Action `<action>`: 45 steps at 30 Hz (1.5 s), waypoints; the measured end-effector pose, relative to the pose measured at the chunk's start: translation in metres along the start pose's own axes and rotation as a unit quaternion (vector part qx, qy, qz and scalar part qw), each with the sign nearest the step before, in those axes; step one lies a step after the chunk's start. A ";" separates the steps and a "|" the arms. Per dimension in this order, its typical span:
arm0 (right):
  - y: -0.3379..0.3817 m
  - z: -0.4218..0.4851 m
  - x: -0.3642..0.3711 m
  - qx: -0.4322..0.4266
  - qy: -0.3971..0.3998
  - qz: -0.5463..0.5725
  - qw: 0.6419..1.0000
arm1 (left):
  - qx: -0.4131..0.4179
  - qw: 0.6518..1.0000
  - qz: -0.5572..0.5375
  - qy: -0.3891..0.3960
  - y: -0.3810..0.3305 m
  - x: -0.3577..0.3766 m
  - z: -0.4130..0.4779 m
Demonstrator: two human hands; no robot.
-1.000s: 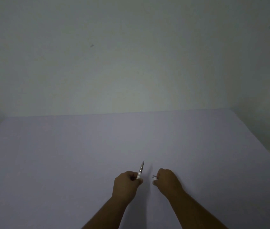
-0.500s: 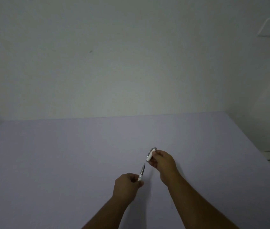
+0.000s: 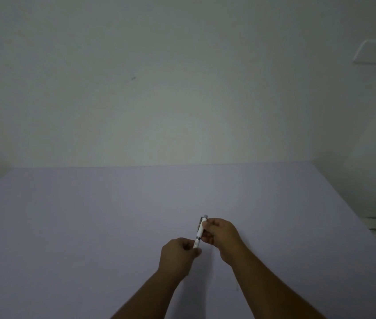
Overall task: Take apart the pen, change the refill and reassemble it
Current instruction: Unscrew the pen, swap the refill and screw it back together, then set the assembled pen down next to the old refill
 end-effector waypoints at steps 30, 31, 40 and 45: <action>0.006 0.012 -0.046 -0.041 -0.152 -0.271 0.950 | -0.040 0.999 -0.030 0.005 0.019 0.014 0.018; 0.003 0.011 -0.056 -0.028 -0.168 -0.325 0.930 | -0.048 0.998 -0.026 0.006 0.023 0.017 0.019; -0.057 0.005 -0.090 0.052 -0.181 -0.442 0.877 | -0.098 0.995 0.003 -0.016 0.049 0.044 0.025; -0.070 0.009 -0.079 0.040 -0.157 -0.473 0.866 | -0.104 0.994 0.012 -0.022 0.055 0.058 0.027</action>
Point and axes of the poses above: each hand's wrist, its own z-axis towards the middle knuckle, its own x-axis out of the palm, y = z × x, the point moved 8 cm from there along z, towards the middle knuckle, and after that the axes turned 11 degrees about z, right-handed, at the moved point
